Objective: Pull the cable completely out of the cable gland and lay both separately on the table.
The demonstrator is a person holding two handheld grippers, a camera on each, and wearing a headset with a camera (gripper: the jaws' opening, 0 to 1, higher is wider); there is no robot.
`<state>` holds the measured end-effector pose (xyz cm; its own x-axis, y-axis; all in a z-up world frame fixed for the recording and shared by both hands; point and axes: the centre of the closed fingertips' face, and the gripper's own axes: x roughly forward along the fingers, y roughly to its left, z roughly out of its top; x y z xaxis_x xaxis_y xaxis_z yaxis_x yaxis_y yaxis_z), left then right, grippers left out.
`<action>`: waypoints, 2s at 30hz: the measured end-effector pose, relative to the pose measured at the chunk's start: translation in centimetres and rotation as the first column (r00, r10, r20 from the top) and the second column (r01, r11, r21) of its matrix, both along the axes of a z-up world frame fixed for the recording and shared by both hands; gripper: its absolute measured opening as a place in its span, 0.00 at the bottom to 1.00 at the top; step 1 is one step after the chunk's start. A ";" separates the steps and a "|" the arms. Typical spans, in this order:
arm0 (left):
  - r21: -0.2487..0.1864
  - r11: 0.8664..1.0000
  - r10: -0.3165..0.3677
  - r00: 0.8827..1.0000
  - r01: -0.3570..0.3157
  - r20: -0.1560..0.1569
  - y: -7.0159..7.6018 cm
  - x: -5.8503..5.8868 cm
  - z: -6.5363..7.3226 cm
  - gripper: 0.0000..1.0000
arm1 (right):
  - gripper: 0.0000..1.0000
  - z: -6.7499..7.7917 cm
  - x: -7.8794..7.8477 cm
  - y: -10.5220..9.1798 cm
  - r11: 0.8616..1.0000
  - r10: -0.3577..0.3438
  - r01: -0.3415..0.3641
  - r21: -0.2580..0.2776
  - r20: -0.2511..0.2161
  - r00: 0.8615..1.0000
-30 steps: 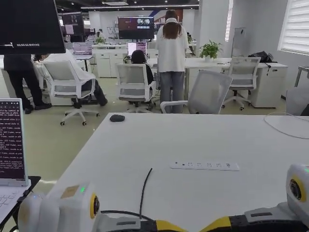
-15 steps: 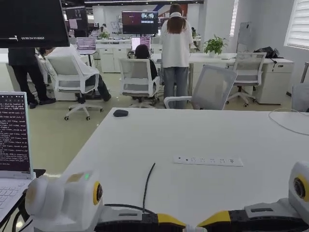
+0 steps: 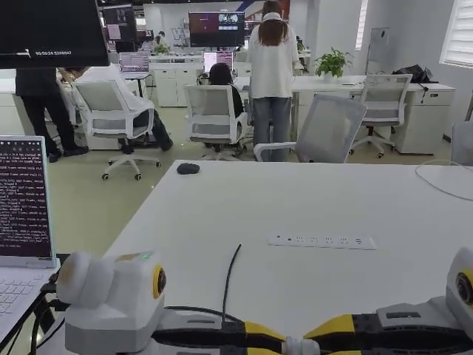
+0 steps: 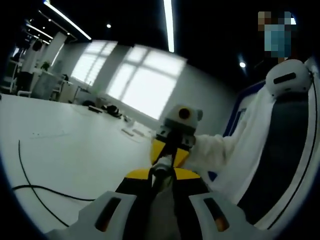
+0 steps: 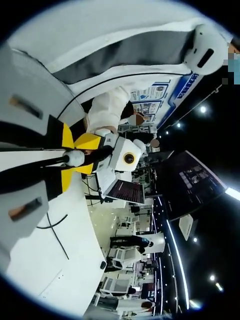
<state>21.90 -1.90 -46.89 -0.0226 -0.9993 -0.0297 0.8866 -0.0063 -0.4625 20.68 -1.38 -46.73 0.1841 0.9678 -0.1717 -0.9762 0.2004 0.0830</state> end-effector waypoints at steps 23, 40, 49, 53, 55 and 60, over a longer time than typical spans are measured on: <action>-0.094 0.991 -0.114 0.971 0.096 -0.211 0.4 -1.1 0.6 0.12 | 0.08 1.5 -1.8 0.2 0.994 0.111 -0.108 -0.028 0.347 0.931; -0.066 0.998 0.000 0.967 0.018 0.255 0.6 -0.1 1.5 0.14 | 0.22 0.9 0.9 -2.2 0.989 0.003 0.022 0.147 -0.167 0.986; -0.035 0.999 -0.010 0.933 0.024 0.361 -0.2 -0.5 1.6 0.15 | 0.23 1.3 0.0 -0.7 0.985 0.045 -0.006 0.172 -0.222 0.974; -0.041 0.999 -0.010 0.933 0.027 0.359 -0.3 -0.5 1.6 0.15 | 0.16 1.1 0.0 -0.7 0.985 0.052 -0.011 0.172 -0.234 0.971; -0.039 0.999 -0.014 0.933 0.030 0.359 -0.3 -0.6 1.5 0.15 | 0.14 1.2 -0.2 -0.6 0.984 0.060 -0.017 0.176 -0.239 0.969; -0.040 0.999 -0.008 0.938 0.023 0.346 -0.3 -0.4 1.4 0.15 | 0.12 1.1 -0.3 -0.4 0.987 0.050 -0.017 0.161 -0.203 0.978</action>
